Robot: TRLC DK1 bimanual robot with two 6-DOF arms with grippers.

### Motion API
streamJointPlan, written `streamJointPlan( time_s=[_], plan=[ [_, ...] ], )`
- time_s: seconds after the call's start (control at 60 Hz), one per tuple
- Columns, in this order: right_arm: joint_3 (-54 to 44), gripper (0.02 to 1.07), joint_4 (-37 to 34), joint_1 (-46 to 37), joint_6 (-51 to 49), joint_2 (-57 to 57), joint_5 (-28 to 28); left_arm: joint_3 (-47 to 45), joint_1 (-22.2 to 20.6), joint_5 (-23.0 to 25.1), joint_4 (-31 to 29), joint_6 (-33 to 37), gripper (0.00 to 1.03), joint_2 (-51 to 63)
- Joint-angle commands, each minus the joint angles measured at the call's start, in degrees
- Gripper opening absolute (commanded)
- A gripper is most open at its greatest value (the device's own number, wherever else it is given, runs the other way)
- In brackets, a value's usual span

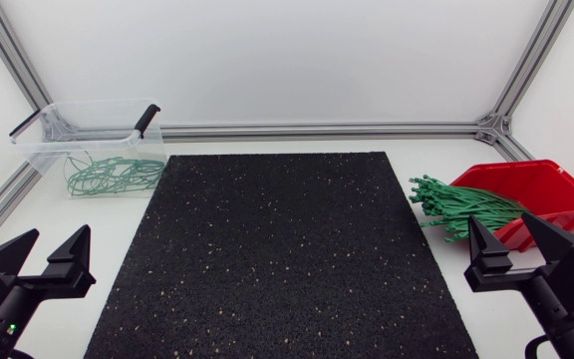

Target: Take a green cable tie from the red box, thread the tail through the head to close it, then place it in the transparent bin on the left.

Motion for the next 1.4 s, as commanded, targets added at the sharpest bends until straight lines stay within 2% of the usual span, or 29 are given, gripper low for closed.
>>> streamJointPlan(
  time_s=[0.0, 0.45, 0.75, 1.017, 1.383],
  plan=[
    [-1.3, 1.04, 0.0, 0.3, 0.4, -0.6, -0.3, -2.0, -0.5, -0.7, -3.6, -1.1, 0.99, -0.4],
    [-1.3, 1.04, 0.2, 0.2, 0.4, -0.6, -0.3, -2.0, -0.6, -0.7, -3.6, -1.1, 0.99, -0.4],
    [2.5, 1.04, 0.0, -0.5, 0.5, -0.3, 0.7, -2.0, -0.6, -0.7, -3.6, -1.1, 0.99, -0.4],
    [11.2, 1.03, -2.0, -0.6, 0.5, 5.2, 2.0, -2.0, -0.5, -0.7, -3.6, -1.1, 0.99, -0.4],
    [29.2, 1.03, -10.3, -7.6, 0.3, 23.4, 1.7, -2.0, -0.6, -0.7, -3.6, -1.1, 0.99, -0.4]
  ],
)
